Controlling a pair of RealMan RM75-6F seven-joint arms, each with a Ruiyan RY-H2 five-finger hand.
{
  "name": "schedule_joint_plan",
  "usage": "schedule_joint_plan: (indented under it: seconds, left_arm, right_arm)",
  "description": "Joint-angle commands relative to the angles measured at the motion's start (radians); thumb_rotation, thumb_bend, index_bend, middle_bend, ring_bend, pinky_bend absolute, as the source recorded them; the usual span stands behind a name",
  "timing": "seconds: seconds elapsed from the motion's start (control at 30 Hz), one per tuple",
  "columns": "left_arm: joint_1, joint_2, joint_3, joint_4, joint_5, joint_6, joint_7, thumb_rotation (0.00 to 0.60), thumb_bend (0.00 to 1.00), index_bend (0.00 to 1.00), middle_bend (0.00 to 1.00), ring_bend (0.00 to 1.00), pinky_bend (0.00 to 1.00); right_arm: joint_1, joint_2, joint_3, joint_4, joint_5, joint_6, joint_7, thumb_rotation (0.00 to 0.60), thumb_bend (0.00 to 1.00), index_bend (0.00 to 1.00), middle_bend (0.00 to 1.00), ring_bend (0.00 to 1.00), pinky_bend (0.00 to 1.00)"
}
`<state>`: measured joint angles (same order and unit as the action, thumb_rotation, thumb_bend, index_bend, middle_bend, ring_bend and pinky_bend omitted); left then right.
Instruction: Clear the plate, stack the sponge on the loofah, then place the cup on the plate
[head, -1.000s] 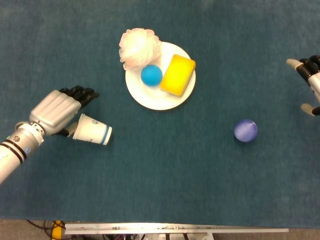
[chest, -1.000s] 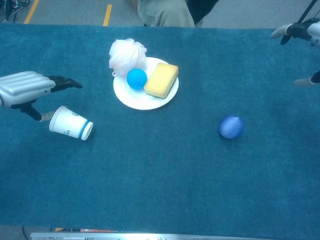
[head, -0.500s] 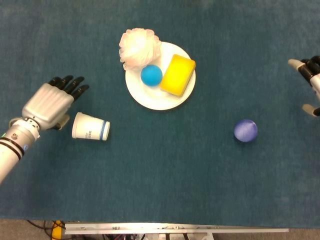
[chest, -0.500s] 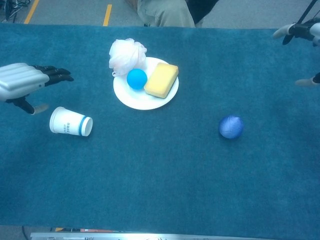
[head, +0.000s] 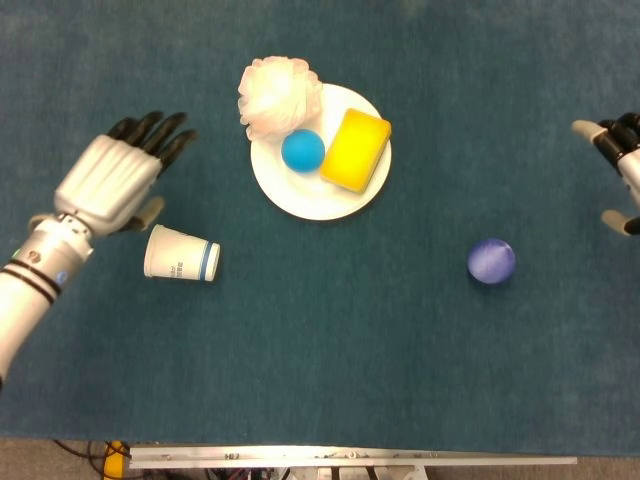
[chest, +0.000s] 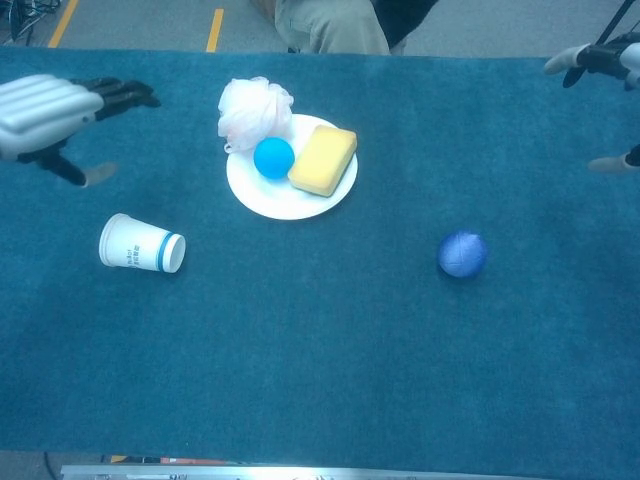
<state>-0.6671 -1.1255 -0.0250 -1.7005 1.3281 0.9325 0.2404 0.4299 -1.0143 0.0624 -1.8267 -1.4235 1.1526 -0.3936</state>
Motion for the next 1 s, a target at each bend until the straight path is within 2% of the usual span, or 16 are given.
schedule_joint_plan:
  seconds: [0.03, 0.33, 0.57, 1.0]
  left_arm:
    - [-0.044, -0.044, -0.038, 0.044, 0.030, -0.032, -0.055, 0.600, 0.41, 0.00, 0.00, 0.00, 0.14]
    - [-0.167, -0.166, -0.096, 0.175, 0.043, -0.153, -0.122, 0.600, 0.39, 0.00, 0.00, 0.00, 0.14]
    - [-0.253, -0.262, -0.120, 0.297, 0.048, -0.224, -0.141, 0.600, 0.38, 0.00, 0.00, 0.00, 0.14]
    - [-0.374, -0.421, -0.144, 0.590, -0.025, -0.370, -0.171, 0.600, 0.38, 0.00, 0.00, 0.00, 0.14]
  right_arm:
    - [-0.003, 0.005, -0.005, -0.012, -0.012, 0.005, -0.006, 0.600, 0.00, 0.19, 0.31, 0.24, 0.40]
    - [-0.022, 0.031, -0.020, -0.052, -0.049, 0.026, -0.007, 0.600, 0.00, 0.19, 0.31, 0.24, 0.40]
    - [-0.031, 0.041, -0.023, -0.072, -0.063, 0.034, -0.012, 0.600, 0.00, 0.19, 0.31, 0.24, 0.40]
    - [-0.045, 0.052, -0.023, -0.083, -0.045, 0.034, -0.014, 0.600, 0.00, 0.19, 0.31, 0.24, 0.40]
